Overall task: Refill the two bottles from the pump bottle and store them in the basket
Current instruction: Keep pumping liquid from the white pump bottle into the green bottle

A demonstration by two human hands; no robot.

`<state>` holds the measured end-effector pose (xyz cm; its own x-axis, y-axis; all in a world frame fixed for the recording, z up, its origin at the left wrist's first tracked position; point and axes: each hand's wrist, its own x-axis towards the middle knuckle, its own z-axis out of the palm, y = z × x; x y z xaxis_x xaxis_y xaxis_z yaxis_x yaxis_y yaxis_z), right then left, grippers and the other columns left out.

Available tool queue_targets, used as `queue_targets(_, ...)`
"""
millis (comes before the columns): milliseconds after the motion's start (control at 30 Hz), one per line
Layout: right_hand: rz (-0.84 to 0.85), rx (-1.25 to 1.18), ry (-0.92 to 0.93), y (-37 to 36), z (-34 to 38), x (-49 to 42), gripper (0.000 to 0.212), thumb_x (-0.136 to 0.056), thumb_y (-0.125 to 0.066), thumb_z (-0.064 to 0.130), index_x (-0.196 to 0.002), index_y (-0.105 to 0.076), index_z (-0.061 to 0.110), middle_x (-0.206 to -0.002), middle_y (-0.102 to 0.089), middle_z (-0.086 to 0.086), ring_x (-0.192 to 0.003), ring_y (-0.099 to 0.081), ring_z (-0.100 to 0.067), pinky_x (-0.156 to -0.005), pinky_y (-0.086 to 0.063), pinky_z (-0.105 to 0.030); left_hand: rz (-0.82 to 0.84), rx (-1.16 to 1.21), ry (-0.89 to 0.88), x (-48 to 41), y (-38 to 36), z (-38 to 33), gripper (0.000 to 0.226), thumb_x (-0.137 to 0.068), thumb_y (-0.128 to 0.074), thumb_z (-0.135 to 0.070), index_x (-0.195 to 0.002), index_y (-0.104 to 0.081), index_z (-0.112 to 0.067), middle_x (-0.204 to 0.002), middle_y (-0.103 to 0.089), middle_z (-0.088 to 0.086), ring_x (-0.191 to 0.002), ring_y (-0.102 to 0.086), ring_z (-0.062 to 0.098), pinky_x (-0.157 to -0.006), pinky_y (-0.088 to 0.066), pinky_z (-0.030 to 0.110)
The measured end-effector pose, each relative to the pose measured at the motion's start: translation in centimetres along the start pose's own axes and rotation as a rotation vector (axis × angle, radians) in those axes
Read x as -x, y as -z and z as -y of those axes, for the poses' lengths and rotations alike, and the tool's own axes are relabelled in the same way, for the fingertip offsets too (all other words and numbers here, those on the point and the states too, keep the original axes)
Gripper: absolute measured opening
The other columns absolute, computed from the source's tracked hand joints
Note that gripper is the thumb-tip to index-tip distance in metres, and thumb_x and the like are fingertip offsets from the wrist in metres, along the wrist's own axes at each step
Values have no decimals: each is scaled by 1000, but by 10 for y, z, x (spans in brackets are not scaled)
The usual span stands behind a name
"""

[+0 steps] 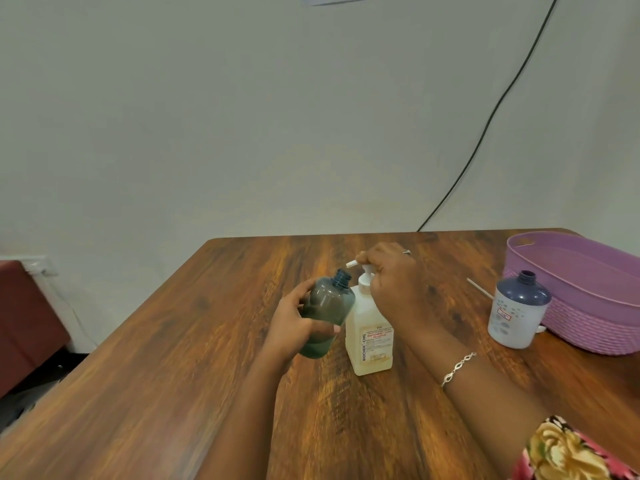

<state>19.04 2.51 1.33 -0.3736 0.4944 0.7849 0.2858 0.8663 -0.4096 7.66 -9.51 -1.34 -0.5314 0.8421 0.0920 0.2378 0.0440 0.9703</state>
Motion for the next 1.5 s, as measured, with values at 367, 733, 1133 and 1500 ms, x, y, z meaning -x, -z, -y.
queue_targets(367,21,-15,-23,0,-1,2,25,-78,-52,-10,-89,-72,0,-85,-67,-10,-76,-53,-18,-63,-38,-17,-10,28,-13,1,-1,-5,71,-64,-75,2,-113,-49,-42,-115,-48,-4,-100,-49,18,-74,-46,32)
queue_targets(733,-30,-25,57,-8,-1,15,40,-71,-32,5,-81,-71,2,-80,-67,-8,-74,-60,-24,-61,-46,-28,4,26,-13,2,-2,-2,70,-65,-74,3,-115,-48,-40,-116,-46,-3,-96,-48,15,-68,-43,27)
queue_targets(1133,-67,34,96,-9,-5,9,22,-69,-51,-7,-73,-70,3,-72,-66,-7,-68,-59,-23,-57,-43,-25,15,35,-14,-2,2,4,69,-66,-73,3,-114,-48,-40,-113,-46,-7,-100,-48,16,-70,-42,27)
queue_targets(1500,-83,-51,25,-8,-3,1,19,-75,-55,-7,-76,-71,3,-74,-66,-7,-72,-59,-20,-63,-45,-26,38,16,-24,-3,4,8,71,-65,-75,1,-117,-50,-40,-116,-48,-7,-103,-50,18,-77,-46,31)
